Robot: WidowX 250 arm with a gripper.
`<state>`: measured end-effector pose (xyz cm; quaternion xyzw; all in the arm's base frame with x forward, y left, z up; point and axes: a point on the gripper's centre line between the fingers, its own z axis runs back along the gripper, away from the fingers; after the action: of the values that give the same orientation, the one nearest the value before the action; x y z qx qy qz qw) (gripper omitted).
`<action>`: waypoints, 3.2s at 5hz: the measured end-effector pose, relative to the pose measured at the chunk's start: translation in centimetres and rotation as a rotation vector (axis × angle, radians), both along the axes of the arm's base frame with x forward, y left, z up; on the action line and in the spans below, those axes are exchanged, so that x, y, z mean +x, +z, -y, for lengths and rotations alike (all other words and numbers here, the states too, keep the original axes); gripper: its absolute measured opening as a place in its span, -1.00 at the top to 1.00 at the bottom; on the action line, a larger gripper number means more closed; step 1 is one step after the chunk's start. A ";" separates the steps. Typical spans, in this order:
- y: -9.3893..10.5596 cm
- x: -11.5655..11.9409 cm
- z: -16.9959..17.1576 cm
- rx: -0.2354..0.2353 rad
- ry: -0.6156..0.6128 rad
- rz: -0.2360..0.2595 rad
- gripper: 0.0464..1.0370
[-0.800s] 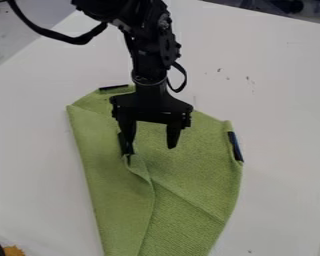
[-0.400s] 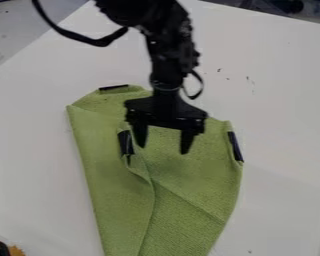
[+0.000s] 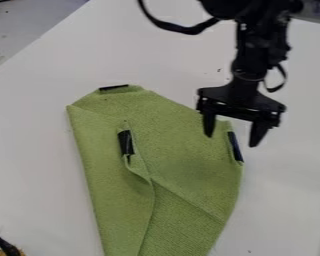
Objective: Fold the cloth from top right to center
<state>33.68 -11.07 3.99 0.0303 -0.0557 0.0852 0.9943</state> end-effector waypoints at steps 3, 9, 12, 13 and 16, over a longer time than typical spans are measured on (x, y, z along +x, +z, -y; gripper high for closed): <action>-1.2 1.2 3.2 -0.012 -0.015 0.034 -0.92; -3.5 0.7 0.2 -0.076 0.044 0.032 0.68; 0.9 -0.8 -1.8 -0.056 0.196 0.061 0.96; 1.5 -3.6 -5.2 -0.060 0.314 0.102 0.96; -1.7 -10.6 -12.4 -0.158 0.492 0.159 0.96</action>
<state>23.08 1.32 2.30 -0.0418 -0.1179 0.3305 0.9355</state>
